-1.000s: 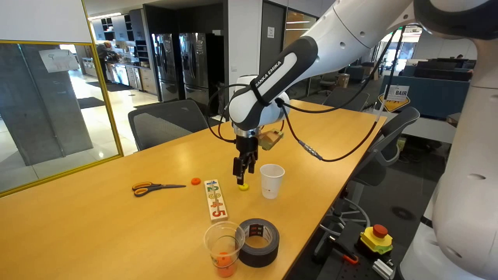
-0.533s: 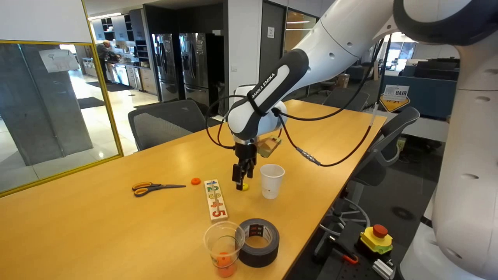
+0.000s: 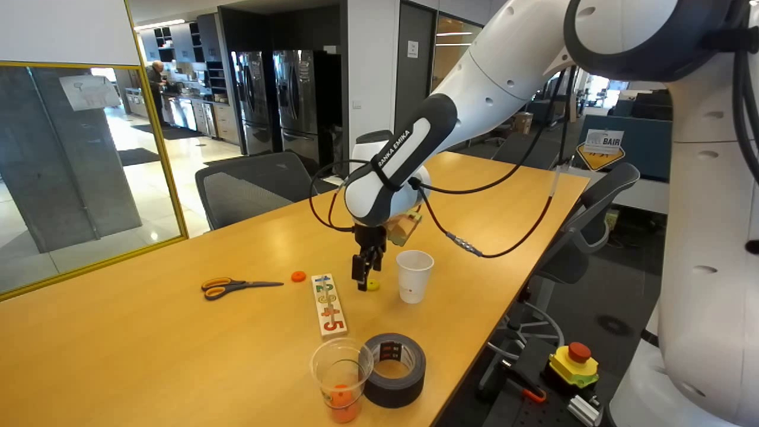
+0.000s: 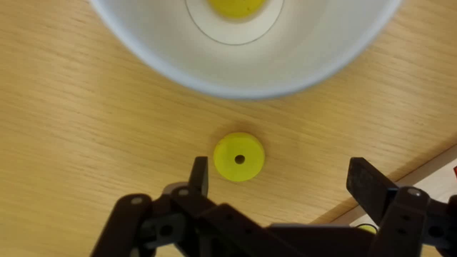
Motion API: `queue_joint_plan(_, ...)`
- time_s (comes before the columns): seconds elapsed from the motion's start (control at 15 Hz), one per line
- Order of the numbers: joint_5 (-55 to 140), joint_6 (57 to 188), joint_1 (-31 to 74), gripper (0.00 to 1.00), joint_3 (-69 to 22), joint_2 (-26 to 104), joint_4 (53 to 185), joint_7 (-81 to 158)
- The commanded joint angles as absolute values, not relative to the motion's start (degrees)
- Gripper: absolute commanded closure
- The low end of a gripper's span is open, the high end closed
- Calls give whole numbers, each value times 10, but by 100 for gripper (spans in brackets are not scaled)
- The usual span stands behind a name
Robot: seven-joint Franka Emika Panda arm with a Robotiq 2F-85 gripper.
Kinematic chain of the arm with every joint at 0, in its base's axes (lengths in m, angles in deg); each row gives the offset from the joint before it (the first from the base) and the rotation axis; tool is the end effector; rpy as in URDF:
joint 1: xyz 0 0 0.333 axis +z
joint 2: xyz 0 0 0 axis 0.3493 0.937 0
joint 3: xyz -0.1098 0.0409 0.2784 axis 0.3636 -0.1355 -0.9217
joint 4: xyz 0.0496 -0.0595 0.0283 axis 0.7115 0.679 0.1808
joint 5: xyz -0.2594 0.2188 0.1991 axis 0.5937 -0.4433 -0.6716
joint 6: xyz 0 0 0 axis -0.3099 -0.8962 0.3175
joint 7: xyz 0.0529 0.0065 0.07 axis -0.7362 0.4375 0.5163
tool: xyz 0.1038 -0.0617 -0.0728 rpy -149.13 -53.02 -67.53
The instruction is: Pick up the orange tokens from the table and put them in the colourless cup. Pick up the yellow tokens from the table and put them in the white cup.
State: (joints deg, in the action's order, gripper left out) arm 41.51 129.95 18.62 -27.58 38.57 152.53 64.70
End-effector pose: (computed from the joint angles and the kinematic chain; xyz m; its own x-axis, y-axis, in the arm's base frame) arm 0.5526 -0.0202 0.2097 0.9312 0.3645 -0.0040 0.3645 -0.9309 0.0228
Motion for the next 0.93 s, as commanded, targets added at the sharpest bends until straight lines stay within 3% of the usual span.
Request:
queue_joint_plan(0.0, 446, 1313, 184, 0, -271, 411, 1498, 622)
queue_joint_plan(0.8, 447, 1316, 172, 0, -271, 448, 1474, 608)
queue_joint_plan(0.87, 446, 1316, 171, 25, -272, 449, 1473, 607)
